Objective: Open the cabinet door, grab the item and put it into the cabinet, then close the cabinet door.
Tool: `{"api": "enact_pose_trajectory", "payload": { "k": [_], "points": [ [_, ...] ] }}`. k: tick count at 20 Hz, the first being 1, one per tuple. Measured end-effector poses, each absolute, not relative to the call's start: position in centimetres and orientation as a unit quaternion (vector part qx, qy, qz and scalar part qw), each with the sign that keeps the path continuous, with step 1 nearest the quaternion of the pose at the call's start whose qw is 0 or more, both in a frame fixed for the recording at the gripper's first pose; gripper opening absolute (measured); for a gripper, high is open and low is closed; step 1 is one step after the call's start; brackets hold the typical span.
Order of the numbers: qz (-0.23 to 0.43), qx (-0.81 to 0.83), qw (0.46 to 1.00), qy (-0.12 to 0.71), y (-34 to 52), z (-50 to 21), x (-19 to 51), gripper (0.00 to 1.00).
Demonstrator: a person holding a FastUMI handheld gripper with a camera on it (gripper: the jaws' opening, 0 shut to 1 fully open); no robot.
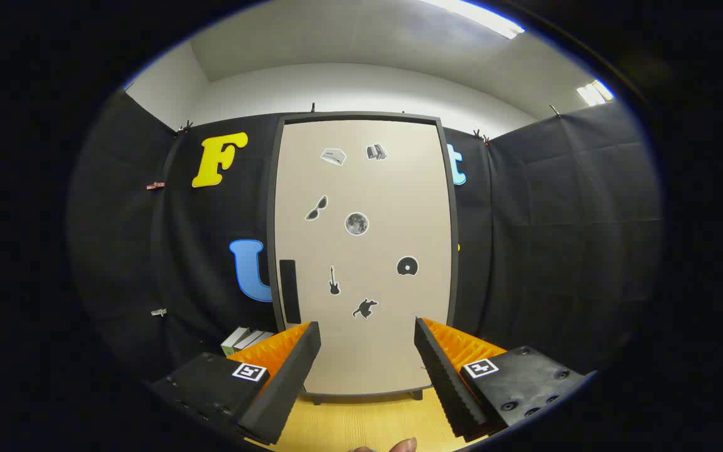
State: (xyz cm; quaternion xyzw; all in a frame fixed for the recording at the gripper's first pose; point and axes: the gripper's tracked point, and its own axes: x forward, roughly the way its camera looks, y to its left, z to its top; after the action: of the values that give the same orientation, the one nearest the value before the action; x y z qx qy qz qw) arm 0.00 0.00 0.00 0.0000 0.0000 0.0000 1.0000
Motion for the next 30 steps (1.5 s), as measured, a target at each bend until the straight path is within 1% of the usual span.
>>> {"api": "enact_pose_trajectory", "payload": {
  "k": [7,19,24,28,30],
  "points": [
    [-0.005,-0.001,1.0,-0.008,-0.2,0.3,0.1,0.97],
    [0.008,0.001,1.0,-0.001,1.1,-0.3,1.3,0.97],
    [0.033,0.02,0.999,0.001,4.5,-0.1,3.9,0.97],
    [0.057,0.039,0.997,0.017,8.4,-0.9,7.3,0.97],
    [0.059,0.041,0.997,0.008,9.9,-0.7,9.5,0.97]
  ]
}}
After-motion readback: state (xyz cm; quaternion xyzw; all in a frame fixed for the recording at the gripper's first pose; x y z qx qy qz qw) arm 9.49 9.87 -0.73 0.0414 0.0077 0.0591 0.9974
